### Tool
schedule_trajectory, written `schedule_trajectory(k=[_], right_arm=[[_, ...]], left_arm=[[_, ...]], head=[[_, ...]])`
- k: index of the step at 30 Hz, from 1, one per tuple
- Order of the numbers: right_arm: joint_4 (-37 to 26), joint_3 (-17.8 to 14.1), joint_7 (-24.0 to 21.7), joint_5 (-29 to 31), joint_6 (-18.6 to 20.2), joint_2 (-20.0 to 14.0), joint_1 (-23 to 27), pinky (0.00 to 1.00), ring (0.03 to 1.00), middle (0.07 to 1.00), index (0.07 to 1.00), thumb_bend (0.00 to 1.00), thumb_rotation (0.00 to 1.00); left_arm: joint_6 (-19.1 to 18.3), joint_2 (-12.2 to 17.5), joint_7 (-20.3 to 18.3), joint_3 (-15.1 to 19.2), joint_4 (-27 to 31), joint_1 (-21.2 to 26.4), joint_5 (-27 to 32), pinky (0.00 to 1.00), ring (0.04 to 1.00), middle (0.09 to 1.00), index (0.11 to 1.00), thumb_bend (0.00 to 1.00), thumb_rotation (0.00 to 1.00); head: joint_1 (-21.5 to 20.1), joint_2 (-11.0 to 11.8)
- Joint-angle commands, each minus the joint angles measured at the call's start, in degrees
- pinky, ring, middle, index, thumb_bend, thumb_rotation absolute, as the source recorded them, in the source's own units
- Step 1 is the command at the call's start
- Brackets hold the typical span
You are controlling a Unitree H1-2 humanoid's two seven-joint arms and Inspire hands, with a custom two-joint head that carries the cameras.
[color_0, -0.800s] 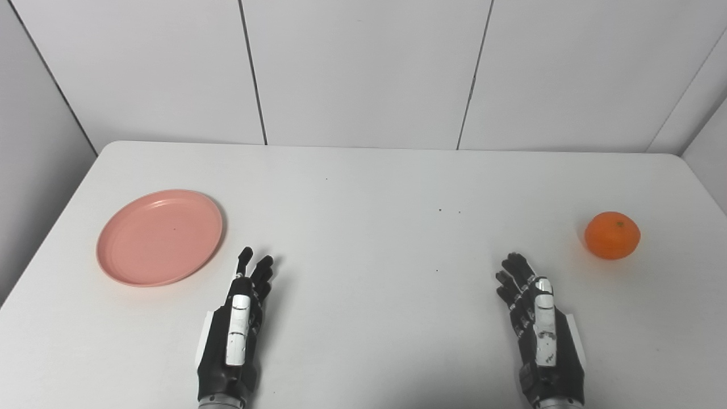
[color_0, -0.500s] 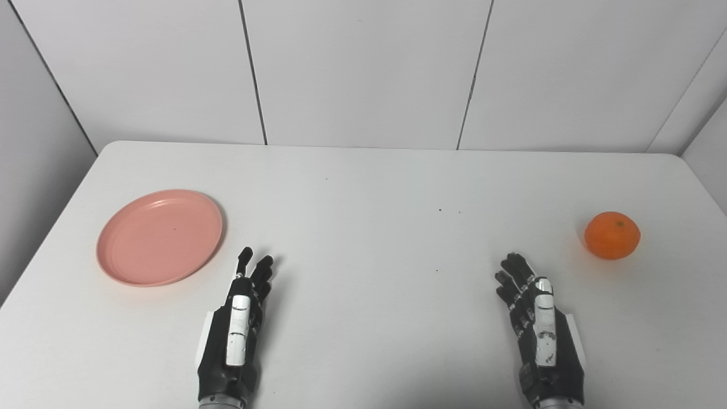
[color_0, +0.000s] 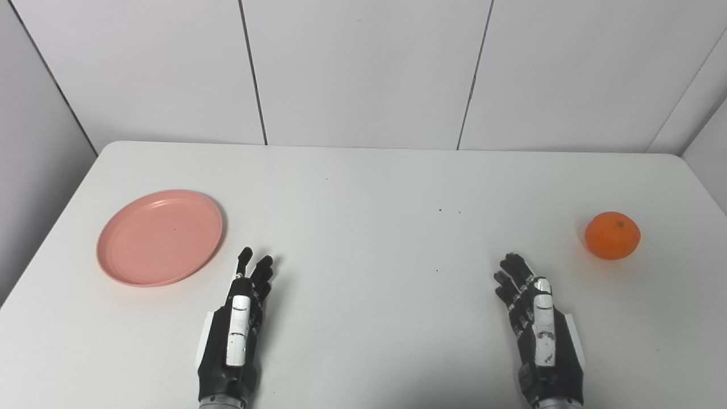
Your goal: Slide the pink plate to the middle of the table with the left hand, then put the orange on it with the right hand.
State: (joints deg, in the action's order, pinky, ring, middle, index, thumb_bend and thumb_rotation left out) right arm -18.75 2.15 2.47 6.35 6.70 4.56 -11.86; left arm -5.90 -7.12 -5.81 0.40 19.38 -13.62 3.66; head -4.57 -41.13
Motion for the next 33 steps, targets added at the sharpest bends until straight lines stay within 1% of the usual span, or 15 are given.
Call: schedule_trajectory(k=[1, 5, 10, 16, 27, 33], right_arm=[[-1.1, 0.8, -1.1, 0.2, 0.6, -0.2, -5.7, 0.92, 0.898, 0.898, 0.868, 0.8, 1.0], [-0.9, 0.9, -1.2, 0.3, 0.0, -0.3, -5.7, 0.92, 0.903, 0.908, 0.885, 0.81, 1.0], [-0.9, 0.9, -1.4, 0.8, -0.3, -0.2, -5.7, 0.92, 0.909, 0.919, 0.908, 0.83, 1.0], [-0.9, 0.9, -1.4, 0.8, -0.3, -0.3, -5.8, 0.92, 0.917, 0.93, 0.922, 0.84, 1.0], [-1.1, 1.0, -1.2, 0.8, 0.0, -0.1, -5.8, 0.92, 0.914, 0.922, 0.909, 0.84, 0.99], [-1.4, 1.1, -1.2, 0.9, 0.4, -0.1, -5.9, 0.92, 0.912, 0.92, 0.905, 0.83, 0.99]], left_arm=[[1.2, 3.1, -0.6, 0.0, 0.7, -4.1, 0.1, 1.0, 0.963, 0.959, 0.967, 0.78, 0.92], [3.4, 2.7, -0.5, 0.0, 0.3, -4.2, 0.2, 1.0, 0.98, 0.993, 0.979, 0.77, 0.93], [5.7, 2.2, 0.0, 0.3, -0.8, -4.3, 0.2, 1.0, 0.986, 1.0, 0.987, 0.78, 0.93], [5.8, 1.9, 0.3, 0.2, -0.5, -4.5, -0.2, 1.0, 0.995, 1.0, 0.998, 0.78, 0.92], [5.5, 2.3, 0.2, 0.1, -0.4, -4.6, -0.2, 1.0, 0.999, 1.0, 1.0, 0.79, 0.92], [5.7, 2.6, -0.1, 0.0, -0.5, -4.5, -0.2, 1.0, 0.991, 0.997, 1.0, 0.77, 0.93]], head=[[0.1, -0.1], [0.1, -0.1], [0.0, -0.2], [0.1, -0.3], [0.0, -0.4], [0.0, -0.5]])
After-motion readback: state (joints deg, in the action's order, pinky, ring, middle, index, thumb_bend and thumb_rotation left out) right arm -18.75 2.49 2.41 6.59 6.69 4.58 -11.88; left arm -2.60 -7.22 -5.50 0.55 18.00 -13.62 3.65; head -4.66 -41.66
